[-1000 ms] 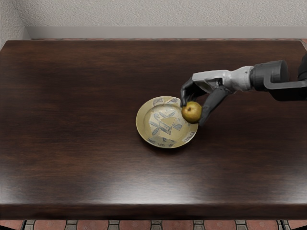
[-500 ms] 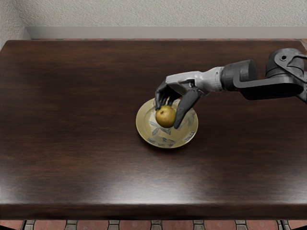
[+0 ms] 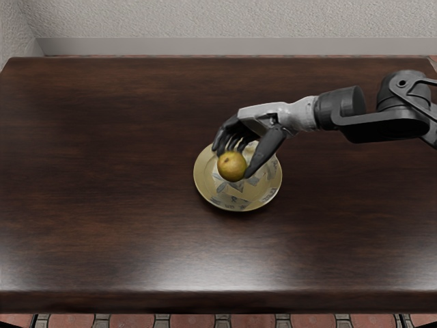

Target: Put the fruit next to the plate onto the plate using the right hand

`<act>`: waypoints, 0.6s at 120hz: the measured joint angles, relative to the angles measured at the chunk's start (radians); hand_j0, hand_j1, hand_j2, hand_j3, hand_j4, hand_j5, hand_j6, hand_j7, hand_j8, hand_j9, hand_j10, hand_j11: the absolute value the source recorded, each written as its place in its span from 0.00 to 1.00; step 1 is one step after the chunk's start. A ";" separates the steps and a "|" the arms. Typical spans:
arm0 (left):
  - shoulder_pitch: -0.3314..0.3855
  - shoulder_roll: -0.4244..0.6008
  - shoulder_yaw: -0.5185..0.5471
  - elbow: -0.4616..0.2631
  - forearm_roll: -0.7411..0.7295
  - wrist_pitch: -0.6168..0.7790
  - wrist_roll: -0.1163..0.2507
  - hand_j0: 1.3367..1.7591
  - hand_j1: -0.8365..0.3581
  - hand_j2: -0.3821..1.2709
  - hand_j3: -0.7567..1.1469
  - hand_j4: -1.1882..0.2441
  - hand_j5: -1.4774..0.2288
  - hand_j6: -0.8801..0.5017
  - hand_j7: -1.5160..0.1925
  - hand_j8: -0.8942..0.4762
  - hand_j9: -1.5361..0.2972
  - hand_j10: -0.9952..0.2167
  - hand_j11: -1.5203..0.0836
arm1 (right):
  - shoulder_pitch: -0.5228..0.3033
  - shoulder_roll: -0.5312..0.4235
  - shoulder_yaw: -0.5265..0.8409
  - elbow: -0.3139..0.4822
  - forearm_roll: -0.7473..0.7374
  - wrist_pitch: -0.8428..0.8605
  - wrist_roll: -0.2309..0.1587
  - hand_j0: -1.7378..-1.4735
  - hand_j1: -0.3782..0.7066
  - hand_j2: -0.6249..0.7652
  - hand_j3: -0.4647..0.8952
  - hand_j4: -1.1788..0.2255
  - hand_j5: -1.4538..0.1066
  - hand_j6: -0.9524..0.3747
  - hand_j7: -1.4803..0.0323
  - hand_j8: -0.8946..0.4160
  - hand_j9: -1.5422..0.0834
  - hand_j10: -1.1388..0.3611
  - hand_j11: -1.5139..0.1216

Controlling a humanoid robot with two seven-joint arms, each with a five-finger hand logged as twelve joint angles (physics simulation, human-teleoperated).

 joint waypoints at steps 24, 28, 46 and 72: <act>0.000 0.000 0.000 0.000 0.000 -0.001 0.000 0.76 0.97 0.23 0.40 0.81 0.85 0.62 0.87 0.64 0.82 0.80 0.93 | -0.004 -0.009 0.000 -0.012 0.022 0.003 0.000 0.30 0.37 0.45 0.34 0.61 0.66 0.49 0.70 0.45 0.69 0.55 0.66; 0.000 0.000 0.000 0.000 0.000 0.000 0.000 0.76 0.97 0.23 0.40 0.81 0.85 0.62 0.87 0.64 0.82 0.80 0.93 | -0.005 -0.012 -0.001 -0.014 0.032 0.004 -0.001 0.30 0.33 0.45 0.34 0.63 0.69 0.51 0.73 0.48 0.71 0.57 0.69; 0.000 0.000 0.000 0.000 0.000 -0.001 0.000 0.76 0.97 0.23 0.40 0.81 0.85 0.62 0.87 0.64 0.82 0.80 0.93 | -0.007 -0.068 0.000 -0.018 0.104 0.017 -0.001 0.30 0.18 0.45 0.34 0.73 0.81 0.61 0.85 0.58 0.83 0.66 0.81; -0.001 0.000 0.000 0.000 0.000 -0.001 0.000 0.76 0.97 0.23 0.40 0.81 0.85 0.62 0.87 0.64 0.82 0.80 0.93 | -0.025 -0.175 -0.001 -0.024 0.204 0.021 0.000 0.30 0.08 0.45 0.34 0.80 0.89 0.68 0.94 0.65 0.91 0.73 0.89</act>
